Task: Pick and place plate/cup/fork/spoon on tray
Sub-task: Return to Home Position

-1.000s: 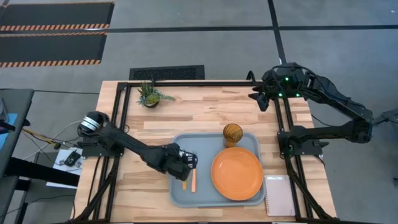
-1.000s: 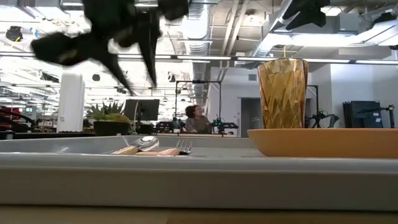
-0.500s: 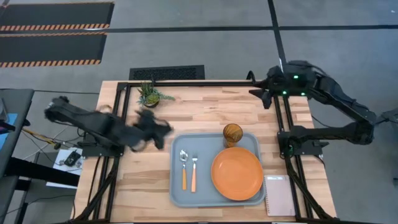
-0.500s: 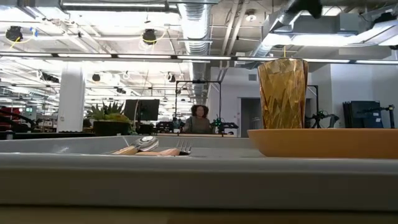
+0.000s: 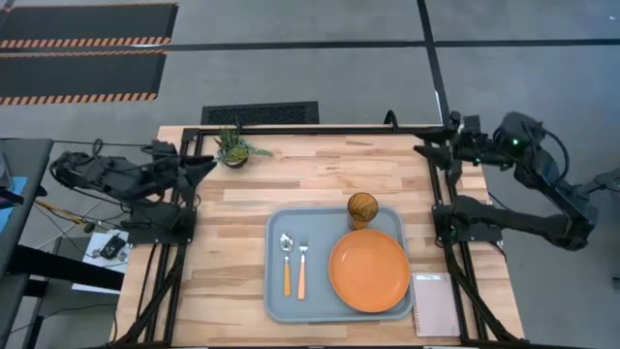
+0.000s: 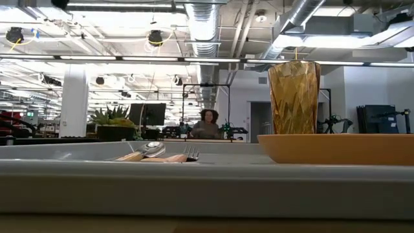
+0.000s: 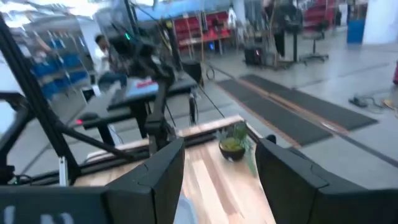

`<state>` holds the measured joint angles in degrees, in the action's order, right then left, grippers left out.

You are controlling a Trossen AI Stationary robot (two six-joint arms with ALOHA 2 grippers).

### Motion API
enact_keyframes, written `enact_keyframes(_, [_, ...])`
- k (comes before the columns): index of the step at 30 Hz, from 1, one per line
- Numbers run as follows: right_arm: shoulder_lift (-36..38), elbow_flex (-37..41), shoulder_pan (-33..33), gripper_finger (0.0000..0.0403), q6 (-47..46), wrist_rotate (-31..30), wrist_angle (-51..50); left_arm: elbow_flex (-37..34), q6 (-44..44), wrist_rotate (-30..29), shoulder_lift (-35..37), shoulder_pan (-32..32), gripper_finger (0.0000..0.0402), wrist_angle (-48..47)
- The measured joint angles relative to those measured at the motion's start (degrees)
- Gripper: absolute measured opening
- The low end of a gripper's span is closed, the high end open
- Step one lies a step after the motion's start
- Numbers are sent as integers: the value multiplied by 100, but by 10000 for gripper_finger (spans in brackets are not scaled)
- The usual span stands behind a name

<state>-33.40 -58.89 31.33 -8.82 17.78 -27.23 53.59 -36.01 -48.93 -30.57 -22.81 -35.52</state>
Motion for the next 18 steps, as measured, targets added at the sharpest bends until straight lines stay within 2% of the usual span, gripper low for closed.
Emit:
enact_keyframes(4, [537,1001,-58,221,-124,161,627,-1266,272,598,875,-3,124,1161])
enact_keyframes(9, [1182,2172,-80,221,-535,203,1153,-2586,521,994,1768,-4,124,2375])
enact_keyframes(13, [1750,2947,-301,221,-1128,194,1572,-3330,467,1109,2305,-4,124,2784])
enact_keyframes(18, [2480,3786,-780,221,-1735,-69,2122,-3905,237,1071,2751,-4,124,2921])
